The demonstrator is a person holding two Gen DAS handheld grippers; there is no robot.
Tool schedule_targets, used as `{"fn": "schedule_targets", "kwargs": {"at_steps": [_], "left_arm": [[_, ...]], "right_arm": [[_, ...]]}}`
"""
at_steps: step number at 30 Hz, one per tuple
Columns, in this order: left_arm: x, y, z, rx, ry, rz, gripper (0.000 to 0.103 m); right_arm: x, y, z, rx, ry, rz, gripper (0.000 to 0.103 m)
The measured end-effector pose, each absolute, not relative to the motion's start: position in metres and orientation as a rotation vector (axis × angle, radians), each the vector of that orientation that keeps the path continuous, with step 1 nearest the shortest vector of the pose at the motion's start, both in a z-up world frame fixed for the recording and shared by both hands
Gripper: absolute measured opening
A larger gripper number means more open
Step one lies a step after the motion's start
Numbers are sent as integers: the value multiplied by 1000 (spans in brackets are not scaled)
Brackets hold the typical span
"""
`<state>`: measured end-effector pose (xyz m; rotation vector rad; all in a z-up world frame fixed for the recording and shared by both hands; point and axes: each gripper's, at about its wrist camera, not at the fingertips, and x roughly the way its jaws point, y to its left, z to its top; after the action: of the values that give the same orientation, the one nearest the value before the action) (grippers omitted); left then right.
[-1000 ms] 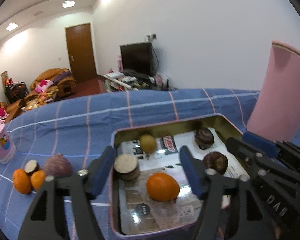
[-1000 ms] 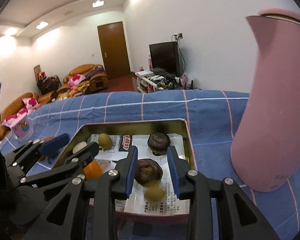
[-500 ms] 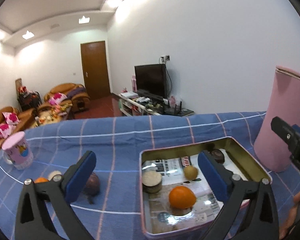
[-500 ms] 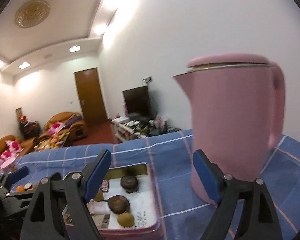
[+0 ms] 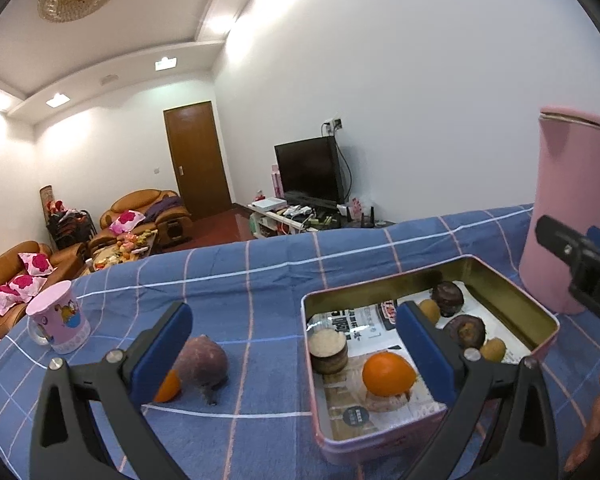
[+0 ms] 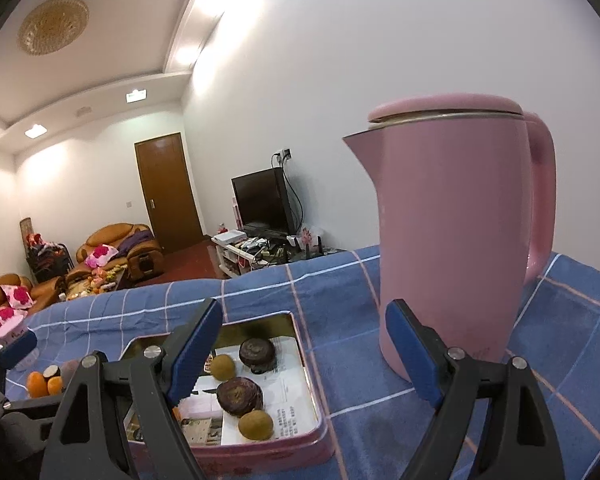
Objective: Organize fruits
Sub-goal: 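Move both open tools from the tin box back to the loose fruits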
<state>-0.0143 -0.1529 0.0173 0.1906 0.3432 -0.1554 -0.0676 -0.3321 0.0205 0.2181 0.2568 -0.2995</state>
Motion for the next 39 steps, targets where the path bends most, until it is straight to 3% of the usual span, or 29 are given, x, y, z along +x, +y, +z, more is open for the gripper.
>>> {"fn": "schedule_targets", "kwargs": {"at_steps": [28,39], "left_arm": [[2,-46,11,132,445,-67,103],[38,22,-3,67,591,4,103]], "right_arm": [[-60,-232,21,184,312,-181,85],[-37,-166,17,150,355,-88,85]]}}
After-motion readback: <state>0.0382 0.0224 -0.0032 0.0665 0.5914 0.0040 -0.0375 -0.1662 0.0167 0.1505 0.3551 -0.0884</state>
